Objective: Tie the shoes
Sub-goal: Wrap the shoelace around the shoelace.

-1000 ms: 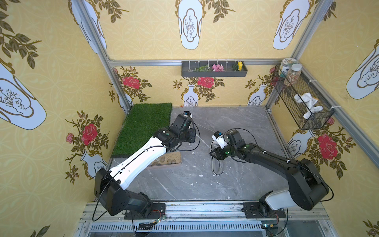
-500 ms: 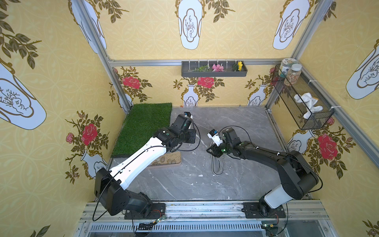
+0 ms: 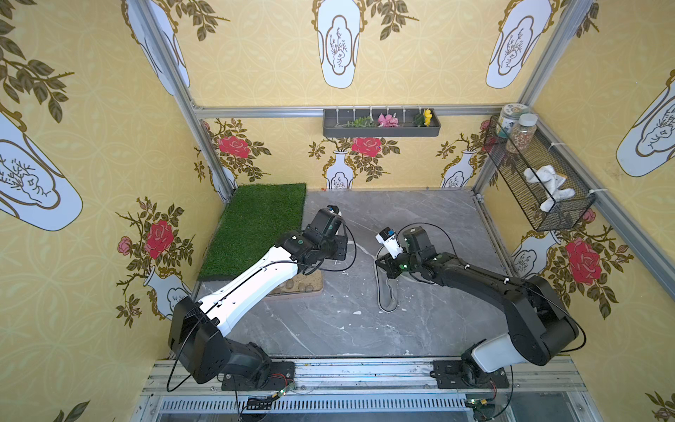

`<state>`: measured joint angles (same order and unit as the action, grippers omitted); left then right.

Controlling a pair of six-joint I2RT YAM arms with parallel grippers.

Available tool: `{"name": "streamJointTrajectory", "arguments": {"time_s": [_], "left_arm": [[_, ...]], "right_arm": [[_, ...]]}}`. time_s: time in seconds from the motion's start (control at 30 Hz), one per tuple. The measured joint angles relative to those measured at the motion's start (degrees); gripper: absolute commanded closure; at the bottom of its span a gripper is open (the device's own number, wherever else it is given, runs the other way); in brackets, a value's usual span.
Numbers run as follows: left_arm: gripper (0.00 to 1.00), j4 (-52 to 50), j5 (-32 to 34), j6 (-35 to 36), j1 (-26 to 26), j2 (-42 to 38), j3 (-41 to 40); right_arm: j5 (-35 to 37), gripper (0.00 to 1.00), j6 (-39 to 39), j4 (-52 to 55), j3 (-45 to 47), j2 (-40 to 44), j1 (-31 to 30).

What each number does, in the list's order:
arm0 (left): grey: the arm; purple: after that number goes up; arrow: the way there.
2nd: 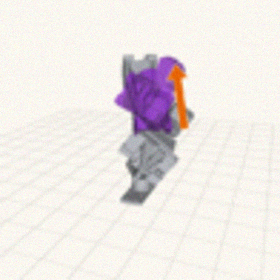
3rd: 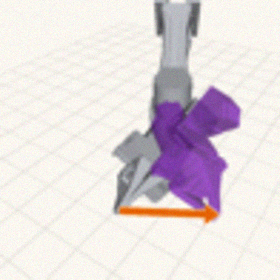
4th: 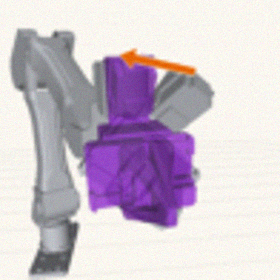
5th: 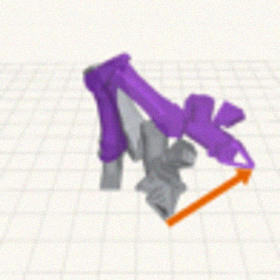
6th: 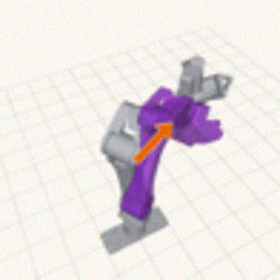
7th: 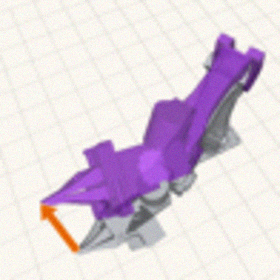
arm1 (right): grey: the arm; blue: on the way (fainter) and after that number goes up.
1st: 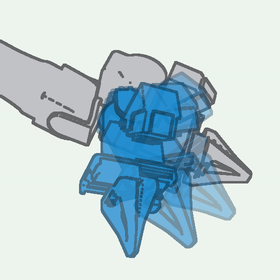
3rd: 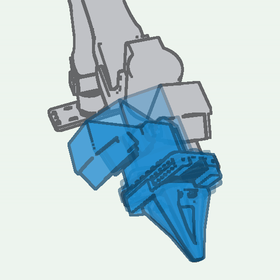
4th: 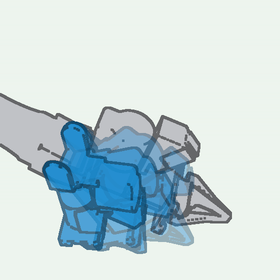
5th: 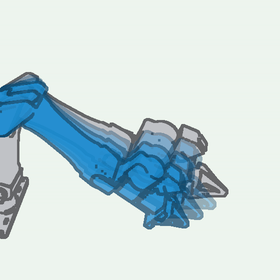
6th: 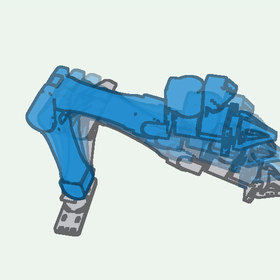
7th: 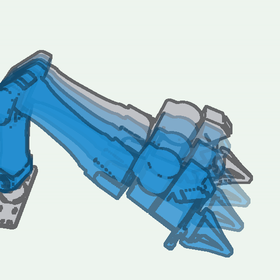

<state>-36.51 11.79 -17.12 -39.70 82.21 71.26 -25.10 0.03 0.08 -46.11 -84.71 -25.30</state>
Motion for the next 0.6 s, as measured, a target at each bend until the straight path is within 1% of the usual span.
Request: {"name": "streamJointTrajectory", "arguments": {"time_s": [0.07, 0.23, 0.33, 0.4, 0.43, 0.53, 0.6], "left_arm": [[1.0, 0.52, -0.07, -0.37, 0.0, 0.94, -1.6], [1.0, 4.07, -4.61, -1.31, -0.35, 6.78, -5.77], [0.88, 7.48, -8.31, -1.51, -1.46, 11.69, -7.39], [0.76, 10.23, -10.86, -1.51, -2.54, 14.14, -7.87], [0.72, 12.02, -12.31, -1.51, -3.06, 15.1, -8.11], [0.62, 16.7, -16.28, -1.22, -3.85, 16.02, -9.2], [0.55, 19.3, -16.7, -0.57, -3.82, 15.1, -10.27]], "right_arm": [[-0.48, 0.94, 1.22, 0.13, 0.83, 1.57, 1.79], [-1.49, 0.94, 2.78, 1.68, 1.79, 4.0, 4.52], [-2.29, 0.94, 3.58, 1.68, 2.45, 4.33, 5.73], [-2.95, 0.93, 4.24, 1.68, 3.02, 4.5, 6.67], [-3.32, 0.93, 4.39, 1.64, 3.28, 4.52, 7.1], [-4.83, 0.92, 5.29, 1.51, 3.8, 4.52, 8.22], [-5.75, 0.91, 5.9, 1.31, 3.91, 4.52, 8.41]]}}
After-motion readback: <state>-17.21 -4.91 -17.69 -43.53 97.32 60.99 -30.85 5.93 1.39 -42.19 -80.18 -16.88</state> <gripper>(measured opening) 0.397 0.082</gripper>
